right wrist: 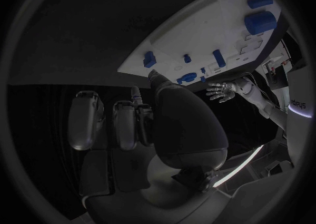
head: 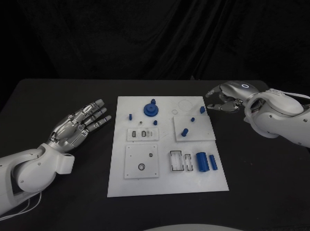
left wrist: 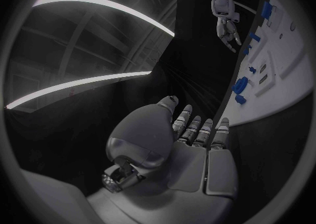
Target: Assemble the parts on the task board
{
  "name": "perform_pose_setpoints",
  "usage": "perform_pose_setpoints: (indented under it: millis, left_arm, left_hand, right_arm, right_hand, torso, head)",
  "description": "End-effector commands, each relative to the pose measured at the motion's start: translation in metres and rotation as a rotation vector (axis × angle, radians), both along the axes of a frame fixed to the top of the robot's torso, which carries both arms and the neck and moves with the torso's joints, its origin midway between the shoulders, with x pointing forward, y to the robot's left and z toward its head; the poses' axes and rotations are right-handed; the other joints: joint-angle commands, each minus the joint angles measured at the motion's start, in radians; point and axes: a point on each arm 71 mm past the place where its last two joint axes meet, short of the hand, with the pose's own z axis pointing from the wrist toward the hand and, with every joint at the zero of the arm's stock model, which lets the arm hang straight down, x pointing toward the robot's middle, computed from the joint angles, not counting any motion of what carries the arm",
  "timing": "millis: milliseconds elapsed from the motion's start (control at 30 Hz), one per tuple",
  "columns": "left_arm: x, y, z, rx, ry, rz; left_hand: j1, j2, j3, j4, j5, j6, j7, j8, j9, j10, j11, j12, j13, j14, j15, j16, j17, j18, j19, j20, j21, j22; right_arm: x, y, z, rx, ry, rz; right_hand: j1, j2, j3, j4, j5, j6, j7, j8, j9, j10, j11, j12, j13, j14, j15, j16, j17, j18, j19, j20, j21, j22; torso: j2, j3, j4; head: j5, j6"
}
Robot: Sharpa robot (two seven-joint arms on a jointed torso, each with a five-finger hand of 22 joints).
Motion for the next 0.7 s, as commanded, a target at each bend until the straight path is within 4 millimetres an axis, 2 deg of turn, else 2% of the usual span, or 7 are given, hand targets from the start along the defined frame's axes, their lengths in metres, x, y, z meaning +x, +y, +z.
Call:
perform_pose_setpoints:
  millis: [33, 133, 200, 367, 533, 700]
  left_arm:
    - [0.000, -0.001, 0.000, -0.019, -0.007, -0.004]
    - [-0.001, -0.001, 0.000, -0.019, -0.006, -0.004]
    - [-0.001, 0.000, -0.001, -0.018, -0.004, -0.004]
    - [-0.001, 0.000, -0.001, -0.017, -0.002, -0.004]
    - [-0.001, 0.000, -0.002, -0.017, 0.001, -0.007]
    - [-0.001, -0.001, -0.003, -0.017, 0.004, -0.009]
  left_hand:
    - [-0.007, 0.000, 0.005, 0.001, 0.004, 0.003, 0.001, 0.002, 0.001, -0.001, 0.002, 0.005, 0.001, 0.000, 0.009, 0.004, 0.001, 0.005, -0.001, 0.006, -0.006, -0.001]
    - [-0.007, 0.000, 0.005, 0.001, 0.004, 0.003, 0.001, 0.002, 0.001, -0.001, 0.002, 0.005, 0.001, 0.000, 0.009, 0.004, 0.001, 0.005, -0.001, 0.006, -0.006, -0.001]
    - [-0.007, 0.000, 0.005, 0.001, 0.004, 0.003, 0.001, 0.002, 0.001, -0.001, 0.002, 0.005, 0.001, 0.000, 0.009, 0.004, 0.001, 0.005, -0.001, 0.006, -0.006, -0.001]
    - [-0.009, 0.000, 0.007, -0.001, 0.004, 0.003, 0.002, 0.002, 0.001, -0.001, 0.002, 0.005, 0.001, 0.000, 0.009, 0.004, 0.001, 0.005, -0.001, 0.007, -0.006, -0.001]
    - [-0.009, 0.000, 0.008, -0.001, 0.004, 0.002, 0.002, 0.002, 0.001, -0.001, 0.002, 0.005, 0.001, 0.000, 0.009, 0.004, 0.001, 0.005, -0.002, 0.007, -0.006, -0.001]
    - [-0.010, 0.000, 0.008, -0.001, 0.004, 0.001, 0.002, 0.002, 0.001, -0.001, 0.003, 0.005, 0.001, 0.001, 0.010, 0.004, 0.001, 0.004, -0.002, 0.007, -0.006, -0.001]
  right_arm:
    - [0.000, -0.001, -0.002, 0.033, -0.025, 0.011]
    - [0.000, -0.001, -0.004, 0.032, -0.017, 0.013]
    - [0.001, -0.001, -0.007, 0.031, -0.009, 0.015]
    - [0.001, 0.001, -0.013, 0.025, 0.013, 0.020]
    - [0.002, 0.003, -0.016, 0.018, 0.029, 0.022]
    - [0.003, 0.005, -0.021, 0.011, 0.049, 0.023]
  right_hand:
    - [0.007, -0.006, -0.003, 0.006, -0.009, -0.006, 0.001, -0.006, -0.002, 0.047, -0.006, -0.004, 0.202, 0.070, -0.007, -0.005, 0.165, 0.006, 0.000, -0.010, -0.004, 0.182]
    - [0.009, -0.007, -0.004, 0.007, -0.011, -0.003, 0.001, -0.004, -0.002, 0.050, -0.006, -0.002, 0.204, 0.070, -0.007, -0.006, 0.165, 0.006, 0.000, -0.011, -0.005, 0.182]
    - [0.011, -0.009, -0.006, 0.007, -0.014, -0.002, 0.001, -0.004, -0.002, 0.055, -0.006, 0.003, 0.210, 0.070, -0.008, -0.006, 0.164, 0.005, 0.000, -0.011, -0.005, 0.182]
    - [0.013, -0.013, -0.011, 0.011, -0.026, -0.002, 0.002, -0.004, -0.003, 0.059, -0.006, 0.007, 0.214, 0.070, -0.007, -0.007, 0.164, 0.005, 0.001, -0.011, -0.006, 0.181]
    - [0.027, -0.018, -0.018, 0.015, -0.045, 0.021, 0.007, 0.008, 0.000, 0.097, -0.002, 0.042, 0.252, 0.071, -0.005, -0.006, 0.164, 0.005, 0.003, -0.010, -0.006, 0.182]
    - [0.029, -0.019, -0.022, 0.020, -0.049, 0.031, 0.009, 0.014, 0.003, 0.105, -0.001, 0.049, 0.261, 0.072, -0.004, -0.004, 0.166, 0.004, 0.004, -0.010, -0.004, 0.183]
  torso:
    - [-0.001, -0.0001, -0.0017]
    - [-0.001, -0.0001, -0.0007]
    - [0.000, 0.0012, 0.0015]
    - [0.001, 0.0020, -0.0011]
    - [0.001, 0.0010, 0.0008]
    - [0.001, -0.0003, -0.0007]
  head:
    - [-0.006, -0.003]
    - [-0.011, -0.006]
    - [-0.015, -0.006]
    - [-0.012, -0.006]
    - [-0.013, 0.001]
    - [-0.014, 0.000]
